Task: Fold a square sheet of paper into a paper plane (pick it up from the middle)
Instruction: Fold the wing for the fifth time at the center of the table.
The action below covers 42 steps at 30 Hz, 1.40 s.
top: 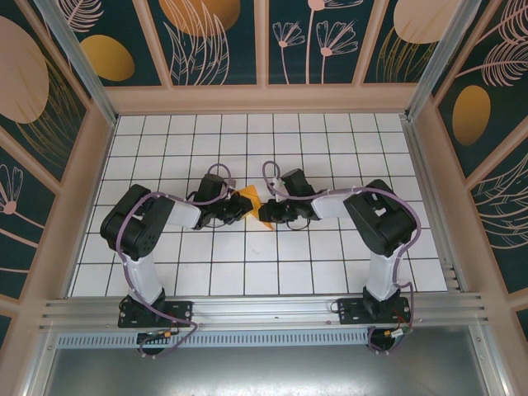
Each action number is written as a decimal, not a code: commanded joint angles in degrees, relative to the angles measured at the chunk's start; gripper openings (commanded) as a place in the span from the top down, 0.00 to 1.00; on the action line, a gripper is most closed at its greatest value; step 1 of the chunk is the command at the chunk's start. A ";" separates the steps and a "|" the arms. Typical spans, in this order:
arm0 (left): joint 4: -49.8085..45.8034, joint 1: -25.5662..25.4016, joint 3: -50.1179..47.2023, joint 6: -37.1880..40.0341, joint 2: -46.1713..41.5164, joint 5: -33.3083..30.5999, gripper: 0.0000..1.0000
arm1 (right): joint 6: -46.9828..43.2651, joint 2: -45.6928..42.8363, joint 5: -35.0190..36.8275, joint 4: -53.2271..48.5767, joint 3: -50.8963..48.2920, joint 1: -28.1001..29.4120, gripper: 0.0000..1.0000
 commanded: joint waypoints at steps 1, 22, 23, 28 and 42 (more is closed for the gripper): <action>-2.61 -0.15 0.12 1.20 2.00 -1.73 0.84 | 0.98 -2.28 -2.17 -3.92 1.15 -0.40 0.80; -0.25 -0.19 1.43 4.21 -1.77 2.49 0.77 | 1.01 5.29 -0.09 -5.24 0.78 -0.62 0.93; 0.42 -0.13 1.17 4.10 -2.28 3.01 0.77 | 0.96 5.32 0.00 -5.28 0.83 -0.63 0.92; 2.31 -0.28 1.00 3.51 -1.34 4.92 0.76 | 0.96 5.72 -0.16 -5.06 1.14 -0.63 0.92; -10.33 -0.86 3.98 6.75 3.12 -1.43 0.84 | 2.53 1.89 -1.47 -8.91 3.09 -0.66 0.83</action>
